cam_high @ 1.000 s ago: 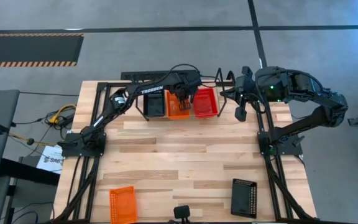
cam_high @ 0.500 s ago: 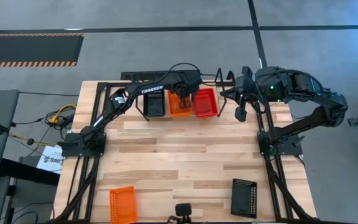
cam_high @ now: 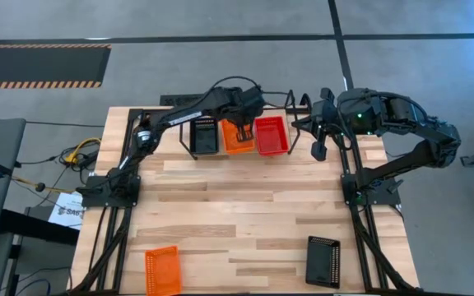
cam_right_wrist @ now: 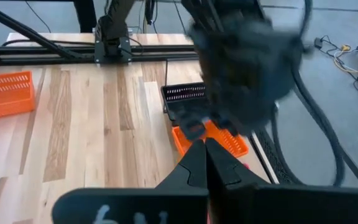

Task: Stack baskets on shelf by color
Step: Adjust the red basket on the shelf

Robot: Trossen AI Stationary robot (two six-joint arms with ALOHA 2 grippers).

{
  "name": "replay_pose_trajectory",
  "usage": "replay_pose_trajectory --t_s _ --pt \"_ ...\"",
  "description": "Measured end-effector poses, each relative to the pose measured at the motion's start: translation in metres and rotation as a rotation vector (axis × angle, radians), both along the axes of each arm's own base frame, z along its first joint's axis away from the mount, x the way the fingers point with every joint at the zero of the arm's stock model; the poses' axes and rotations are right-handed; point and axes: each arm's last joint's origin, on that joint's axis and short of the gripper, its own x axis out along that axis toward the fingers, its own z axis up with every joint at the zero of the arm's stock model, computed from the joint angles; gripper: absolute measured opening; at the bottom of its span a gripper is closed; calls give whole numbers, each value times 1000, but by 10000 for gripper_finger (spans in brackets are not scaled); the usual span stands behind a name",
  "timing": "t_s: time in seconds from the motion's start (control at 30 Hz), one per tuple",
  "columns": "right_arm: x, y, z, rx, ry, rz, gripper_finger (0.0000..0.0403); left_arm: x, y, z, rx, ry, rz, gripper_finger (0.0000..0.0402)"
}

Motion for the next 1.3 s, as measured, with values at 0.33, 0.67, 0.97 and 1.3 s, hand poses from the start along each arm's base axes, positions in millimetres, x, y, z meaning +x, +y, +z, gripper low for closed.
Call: replay_pose_trajectory --t_s 0.33,0.67,0.97,1.3 --pt "-3 0 -12 76 112 -47 2 -34 -93 70 -54 -74 -16 0" --pt "35 11 -84 192 302 4 1 -62 -152 81 -66 7 51 0" --pt "66 22 -171 349 377 79 1 -66 -187 64 -95 41 54 0" --pt "98 18 -237 386 535 92 0 -67 -196 59 -97 38 95 0"
